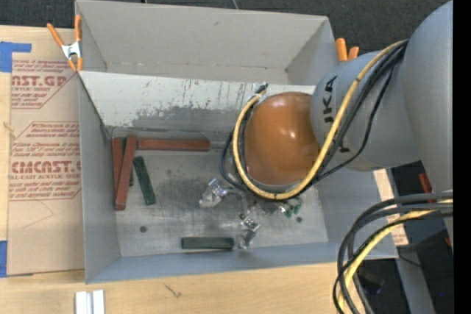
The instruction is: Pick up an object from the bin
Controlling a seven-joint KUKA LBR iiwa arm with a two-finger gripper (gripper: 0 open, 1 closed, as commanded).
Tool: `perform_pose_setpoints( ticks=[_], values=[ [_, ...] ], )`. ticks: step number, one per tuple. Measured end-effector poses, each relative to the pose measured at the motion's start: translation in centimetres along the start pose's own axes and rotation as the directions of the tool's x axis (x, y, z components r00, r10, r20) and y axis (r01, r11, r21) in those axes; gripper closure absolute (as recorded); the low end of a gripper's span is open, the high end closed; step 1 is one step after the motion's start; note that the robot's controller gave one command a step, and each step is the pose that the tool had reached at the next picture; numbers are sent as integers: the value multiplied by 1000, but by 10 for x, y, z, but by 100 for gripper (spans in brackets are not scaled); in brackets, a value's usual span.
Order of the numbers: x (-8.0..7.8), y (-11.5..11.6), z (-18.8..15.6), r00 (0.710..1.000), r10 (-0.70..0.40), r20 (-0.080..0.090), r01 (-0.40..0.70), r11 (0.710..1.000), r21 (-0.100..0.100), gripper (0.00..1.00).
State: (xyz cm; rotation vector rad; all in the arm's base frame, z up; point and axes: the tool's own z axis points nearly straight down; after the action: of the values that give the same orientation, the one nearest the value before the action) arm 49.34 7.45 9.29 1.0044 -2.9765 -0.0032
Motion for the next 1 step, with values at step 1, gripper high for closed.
perform_pose_setpoints(
  ticks=[1],
  values=[
    [3,1,-8,998,-61,0,61,998,1,0]
  ],
)
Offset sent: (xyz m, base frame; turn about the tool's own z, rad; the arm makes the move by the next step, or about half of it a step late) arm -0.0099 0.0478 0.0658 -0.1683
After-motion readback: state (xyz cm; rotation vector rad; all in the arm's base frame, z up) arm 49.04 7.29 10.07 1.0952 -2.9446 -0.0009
